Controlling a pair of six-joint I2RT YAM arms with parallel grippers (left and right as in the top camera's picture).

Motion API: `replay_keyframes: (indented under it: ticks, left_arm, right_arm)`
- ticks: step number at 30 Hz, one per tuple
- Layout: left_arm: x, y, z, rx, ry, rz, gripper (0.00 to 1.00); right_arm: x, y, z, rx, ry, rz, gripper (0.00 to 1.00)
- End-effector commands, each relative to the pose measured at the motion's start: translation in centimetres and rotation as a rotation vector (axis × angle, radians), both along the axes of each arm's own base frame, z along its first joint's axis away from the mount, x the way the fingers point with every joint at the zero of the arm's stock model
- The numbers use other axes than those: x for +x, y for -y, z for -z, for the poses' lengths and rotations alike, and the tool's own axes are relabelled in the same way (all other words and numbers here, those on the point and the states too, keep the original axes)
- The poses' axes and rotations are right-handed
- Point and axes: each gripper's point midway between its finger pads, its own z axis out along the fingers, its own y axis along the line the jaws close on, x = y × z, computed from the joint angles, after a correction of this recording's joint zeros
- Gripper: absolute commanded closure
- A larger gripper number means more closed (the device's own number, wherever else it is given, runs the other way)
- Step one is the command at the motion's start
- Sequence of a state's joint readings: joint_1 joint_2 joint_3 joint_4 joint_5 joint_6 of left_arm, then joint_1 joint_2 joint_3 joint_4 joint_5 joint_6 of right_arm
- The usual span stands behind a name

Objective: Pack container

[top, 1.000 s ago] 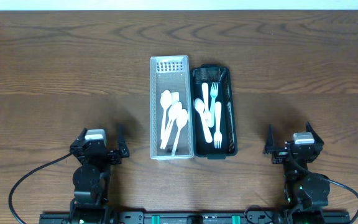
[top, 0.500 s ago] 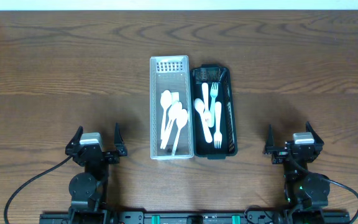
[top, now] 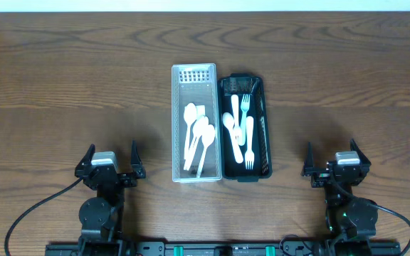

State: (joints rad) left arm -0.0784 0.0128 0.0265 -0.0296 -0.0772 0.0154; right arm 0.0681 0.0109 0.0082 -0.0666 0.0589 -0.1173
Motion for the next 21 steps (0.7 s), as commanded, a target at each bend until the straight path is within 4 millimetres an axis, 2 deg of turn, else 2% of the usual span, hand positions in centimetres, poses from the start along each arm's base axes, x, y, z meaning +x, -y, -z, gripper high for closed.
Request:
replay_keyframes:
  ticks: [1,21]
  left_arm:
    - [-0.07,-0.15,1.81,0.002,-0.052,-0.005,0.02]
    - [-0.07,-0.15,1.81,0.002,-0.052,-0.005,0.02]
  right_arm:
    - [-0.03,-0.35,0.10,-0.011,-0.001,-0.016,0.01]
    - [-0.03,-0.35,0.10,-0.011,-0.001,-0.016,0.01]
